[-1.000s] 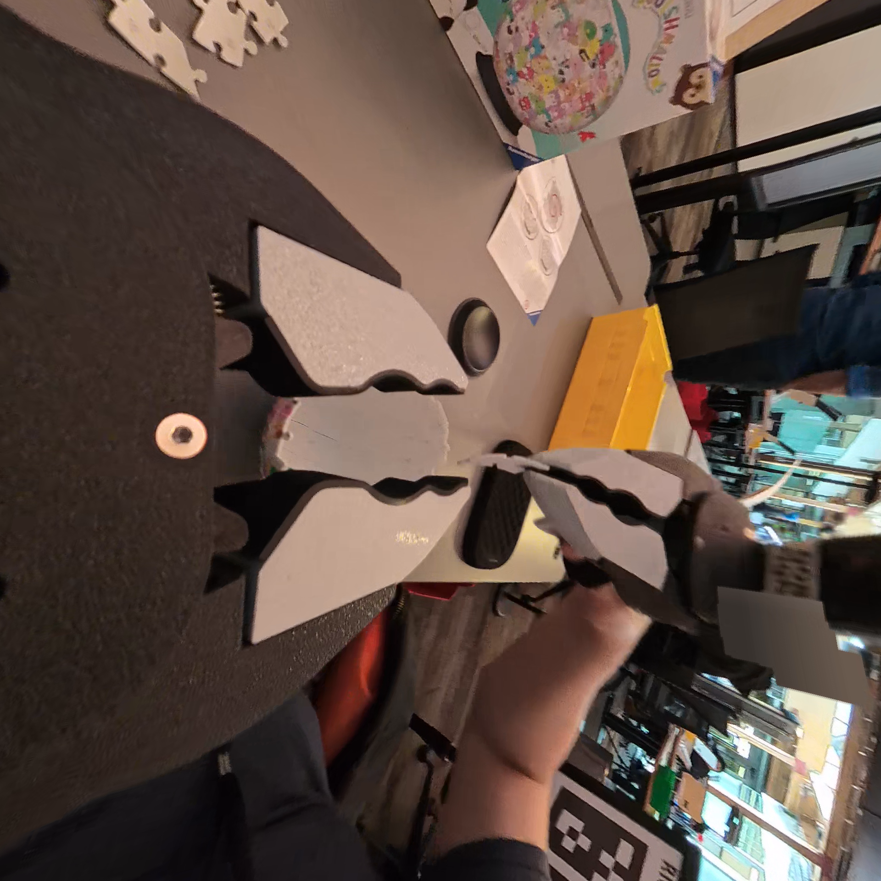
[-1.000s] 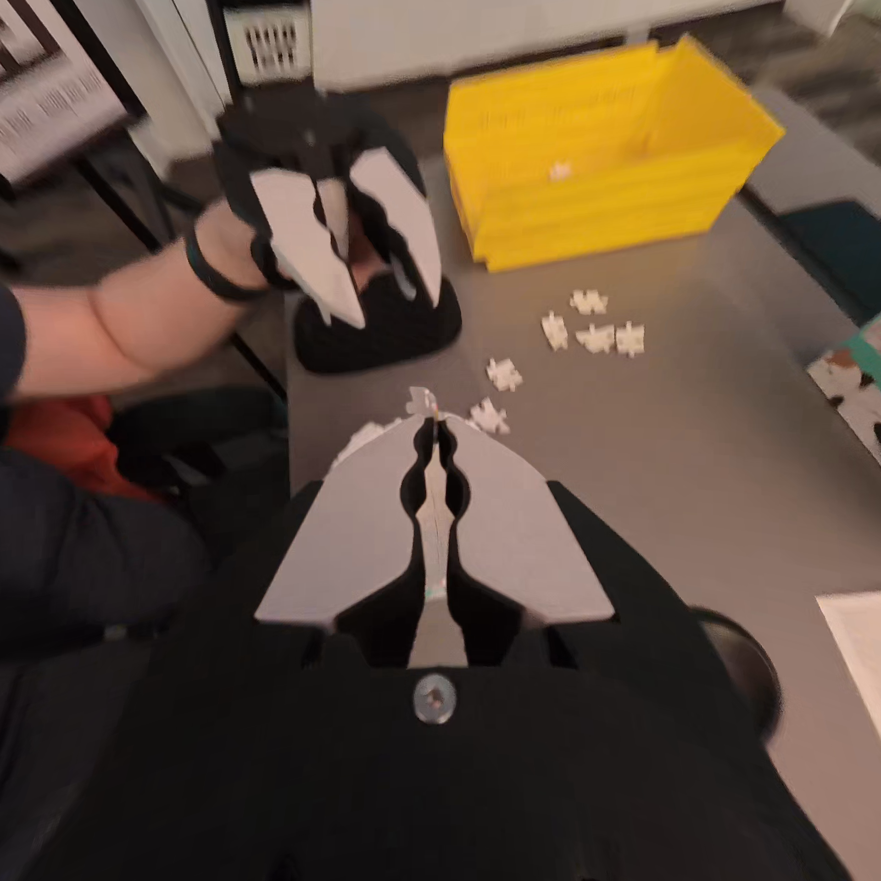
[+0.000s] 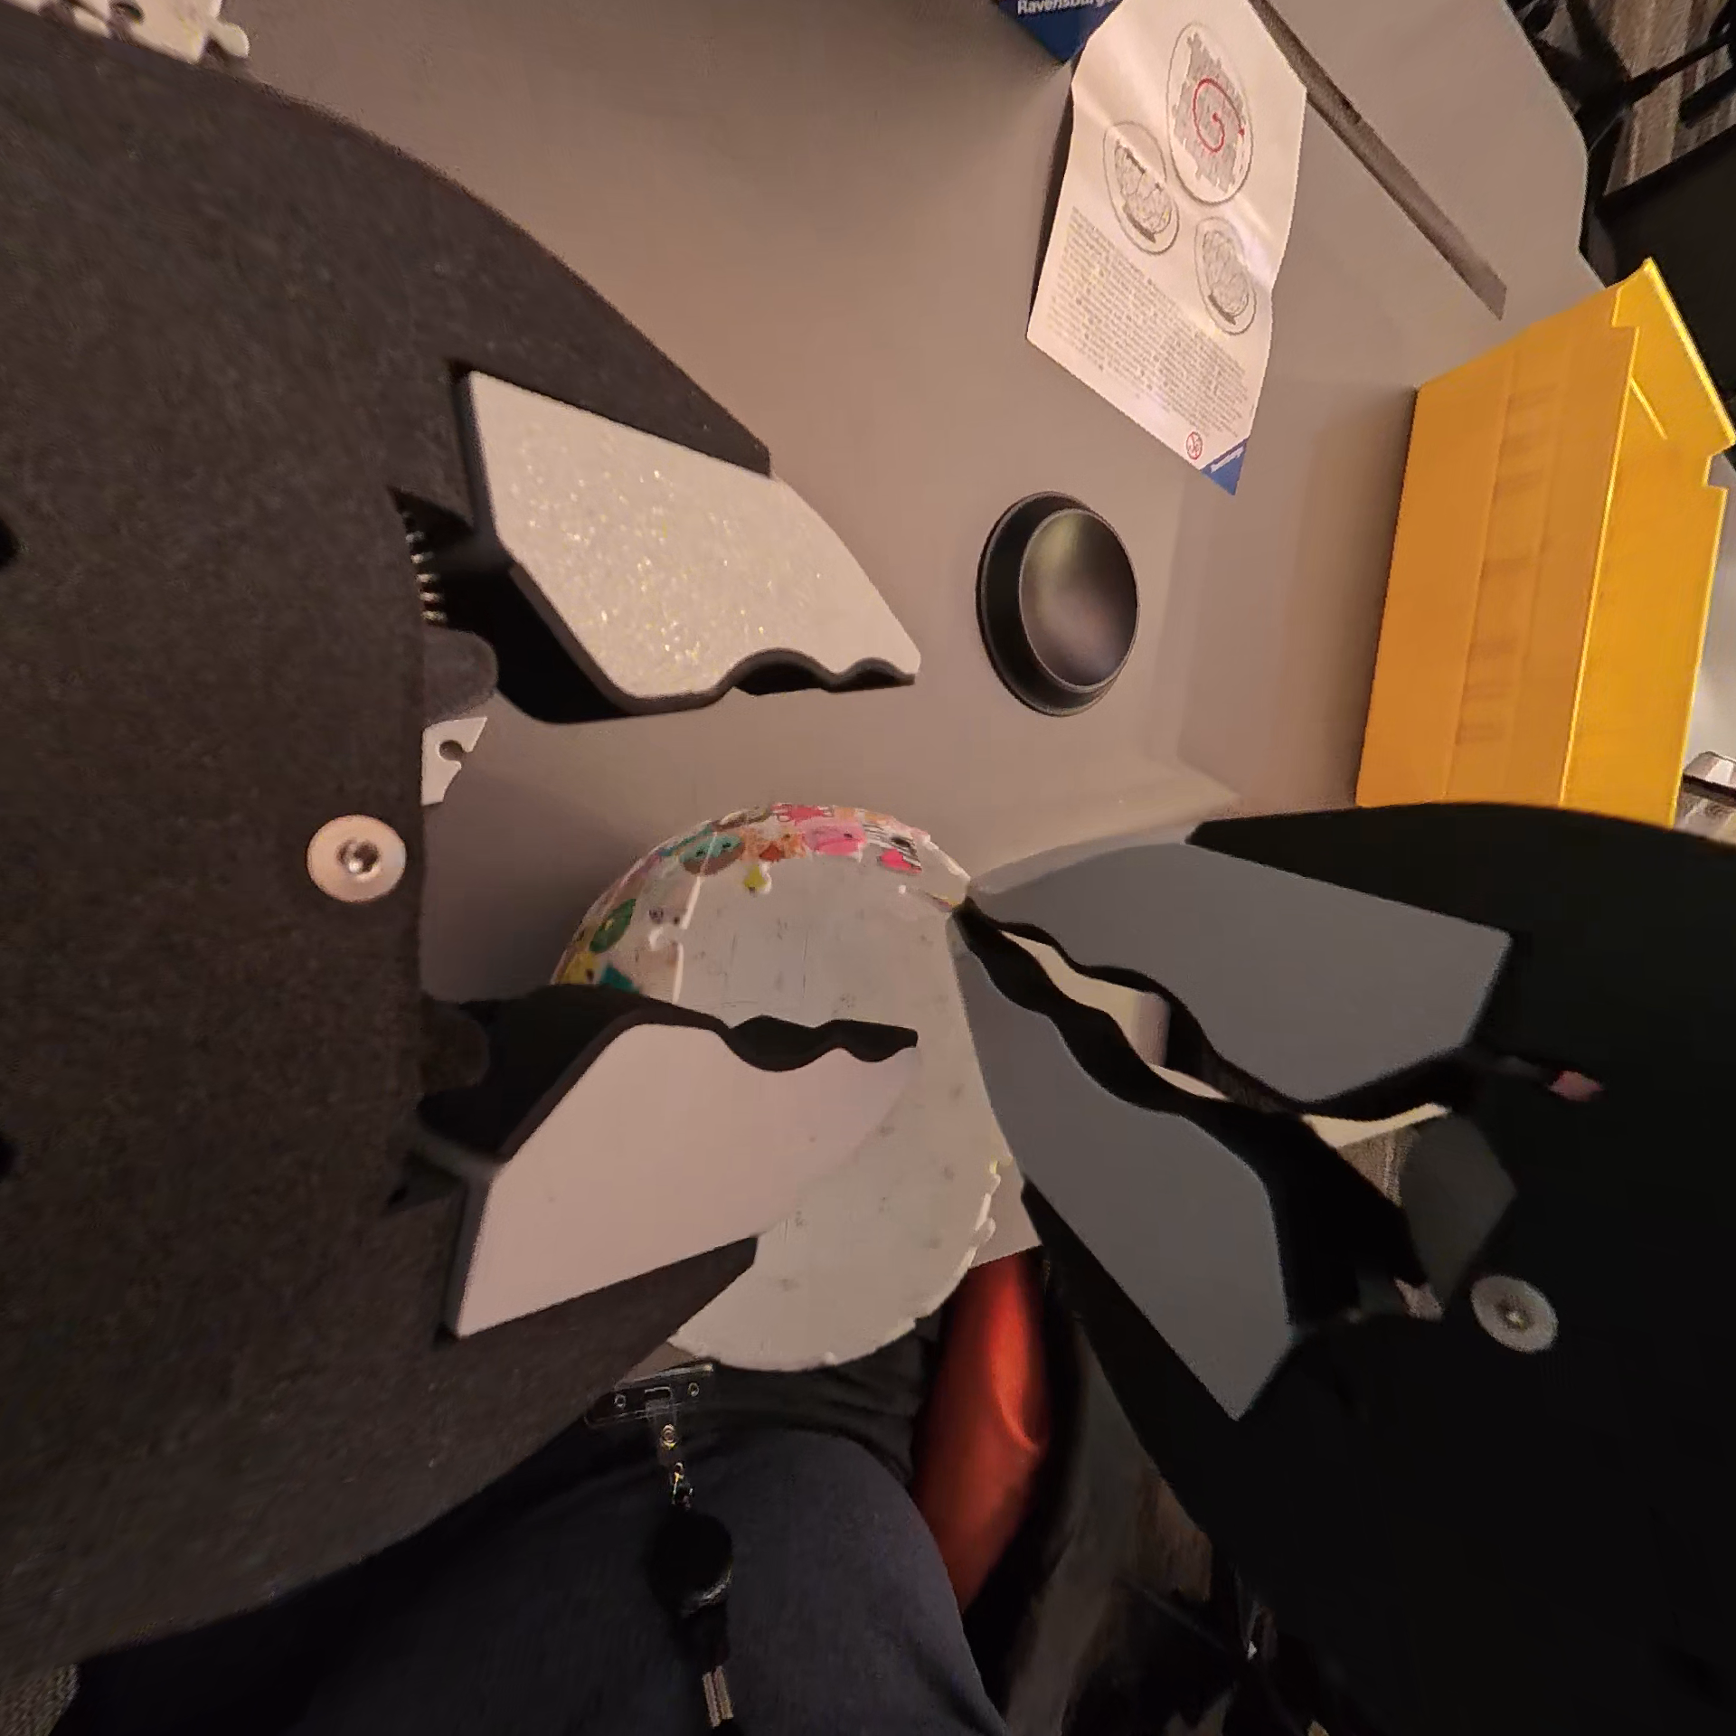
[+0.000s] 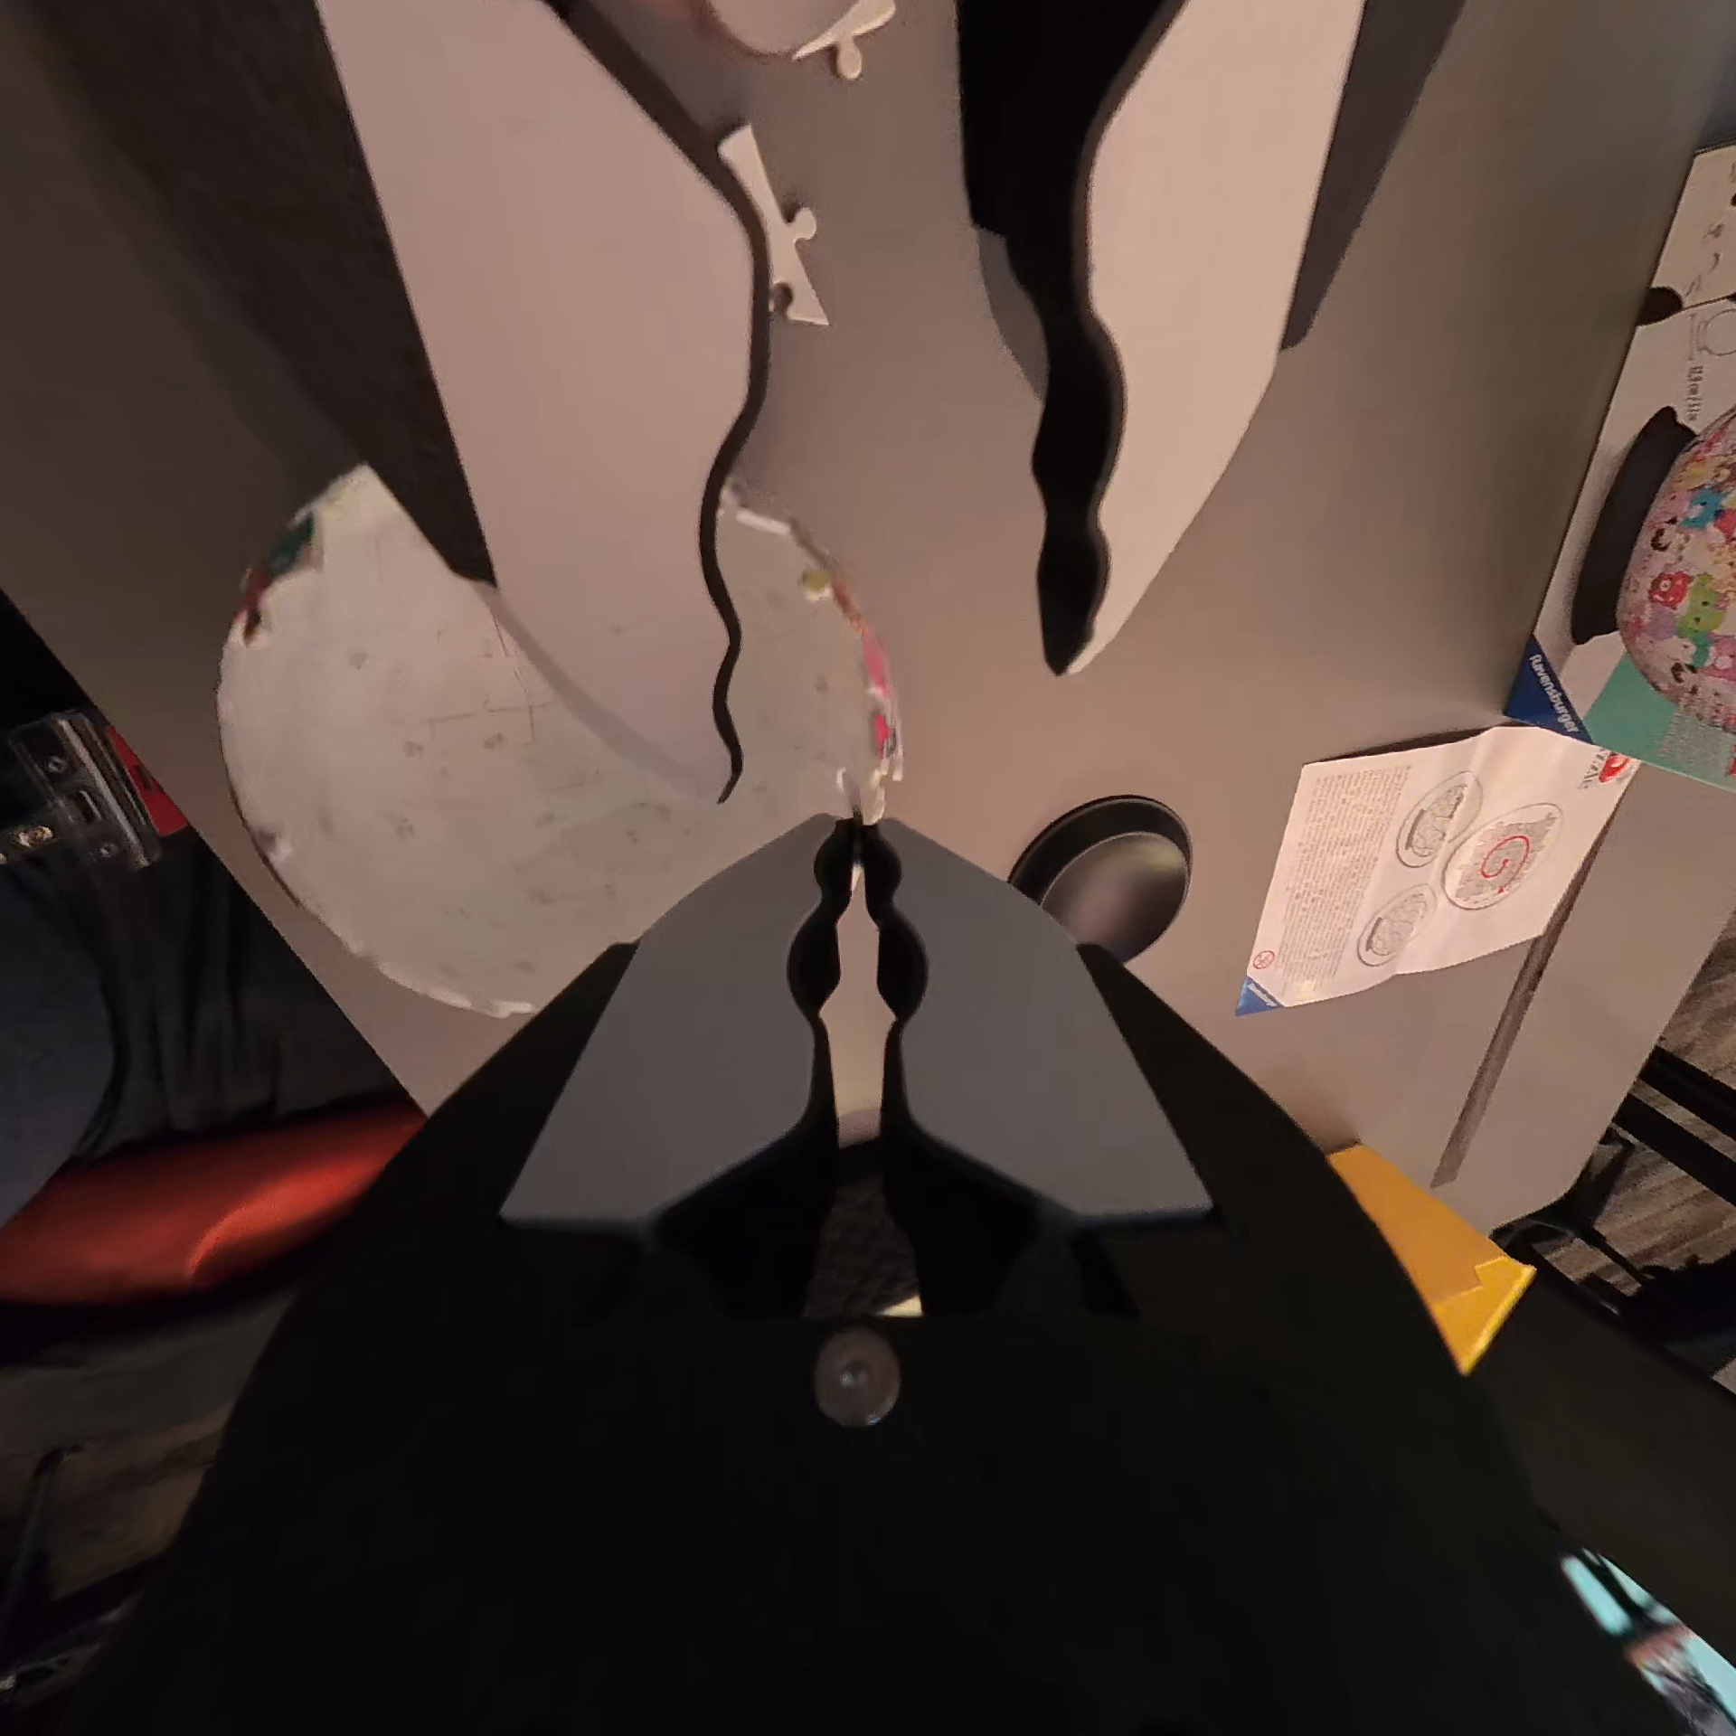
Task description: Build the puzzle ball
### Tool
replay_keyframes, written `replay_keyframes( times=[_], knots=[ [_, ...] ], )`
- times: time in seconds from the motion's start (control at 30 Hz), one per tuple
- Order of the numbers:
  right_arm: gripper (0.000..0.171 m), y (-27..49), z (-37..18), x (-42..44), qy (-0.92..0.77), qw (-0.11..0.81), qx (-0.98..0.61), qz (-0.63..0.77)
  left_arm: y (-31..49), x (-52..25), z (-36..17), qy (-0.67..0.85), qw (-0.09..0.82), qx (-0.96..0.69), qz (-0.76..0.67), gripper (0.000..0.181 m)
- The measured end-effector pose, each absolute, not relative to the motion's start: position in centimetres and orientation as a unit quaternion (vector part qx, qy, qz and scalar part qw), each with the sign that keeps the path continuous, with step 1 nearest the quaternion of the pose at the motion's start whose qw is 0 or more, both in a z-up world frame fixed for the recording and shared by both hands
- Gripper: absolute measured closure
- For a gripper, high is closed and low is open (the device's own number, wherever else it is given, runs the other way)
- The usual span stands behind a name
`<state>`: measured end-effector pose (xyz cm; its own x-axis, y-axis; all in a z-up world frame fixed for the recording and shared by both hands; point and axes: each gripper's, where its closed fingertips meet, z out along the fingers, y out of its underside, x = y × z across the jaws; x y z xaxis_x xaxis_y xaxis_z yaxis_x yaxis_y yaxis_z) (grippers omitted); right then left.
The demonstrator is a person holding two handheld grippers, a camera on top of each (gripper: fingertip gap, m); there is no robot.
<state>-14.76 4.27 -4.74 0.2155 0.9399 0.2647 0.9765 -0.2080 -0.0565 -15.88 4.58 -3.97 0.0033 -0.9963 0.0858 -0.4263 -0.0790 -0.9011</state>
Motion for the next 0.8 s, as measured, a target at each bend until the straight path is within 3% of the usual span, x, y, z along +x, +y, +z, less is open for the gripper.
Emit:
replay_keyframes(
  times=[0.8],
  knots=[
    [0.168, 5.6, -5.5, -14.3, -0.622, 0.156, -0.765, -0.055, 5.3, -15.7, -6.5, 0.595, 0.278, -0.654, -0.375, 0.147]
  ],
)
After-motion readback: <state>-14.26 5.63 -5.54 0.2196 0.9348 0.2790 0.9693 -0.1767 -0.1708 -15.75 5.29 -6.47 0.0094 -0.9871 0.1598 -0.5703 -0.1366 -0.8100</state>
